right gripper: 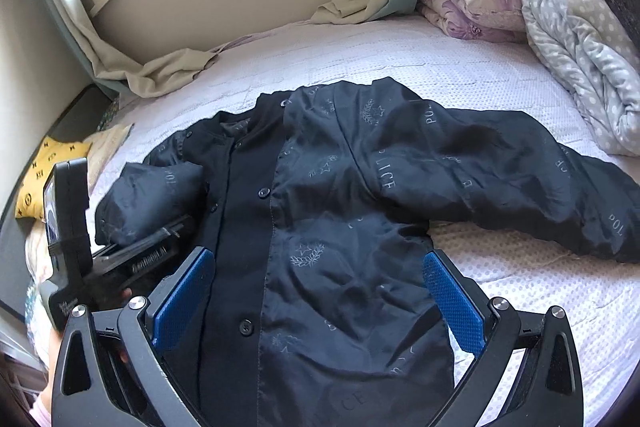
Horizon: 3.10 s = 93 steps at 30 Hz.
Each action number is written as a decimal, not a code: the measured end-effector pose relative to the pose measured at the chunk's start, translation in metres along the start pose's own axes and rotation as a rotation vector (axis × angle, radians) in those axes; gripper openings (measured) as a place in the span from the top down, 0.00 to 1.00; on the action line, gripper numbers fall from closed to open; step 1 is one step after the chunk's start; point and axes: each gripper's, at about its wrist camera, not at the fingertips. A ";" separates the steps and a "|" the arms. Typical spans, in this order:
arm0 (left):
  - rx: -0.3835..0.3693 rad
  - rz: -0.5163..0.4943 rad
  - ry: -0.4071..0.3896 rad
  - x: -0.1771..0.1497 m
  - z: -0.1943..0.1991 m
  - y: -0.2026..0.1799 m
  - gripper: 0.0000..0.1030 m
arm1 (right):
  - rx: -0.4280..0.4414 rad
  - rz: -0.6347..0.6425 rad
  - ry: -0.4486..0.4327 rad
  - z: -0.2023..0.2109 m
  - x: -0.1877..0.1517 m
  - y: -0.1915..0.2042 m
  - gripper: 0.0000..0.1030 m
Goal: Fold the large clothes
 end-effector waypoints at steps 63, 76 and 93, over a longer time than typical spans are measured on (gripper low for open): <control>0.148 0.388 -0.138 -0.039 0.119 0.223 0.00 | 0.199 -0.155 0.140 -0.123 0.019 0.072 0.61; 0.181 0.282 -0.078 -0.035 0.090 0.192 0.00 | 0.388 -0.304 0.252 -0.116 0.002 -0.014 0.45; 0.275 0.168 -0.037 -0.019 0.066 0.182 0.00 | 0.528 -0.516 0.195 -0.120 0.029 -0.057 0.48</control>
Point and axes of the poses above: each gripper's, at about its wrist camera, not at the fingertips, and z roughly against the way its jaws point, y to its left, x to its top, and after that the axes turned 3 degrees about y, right-handed
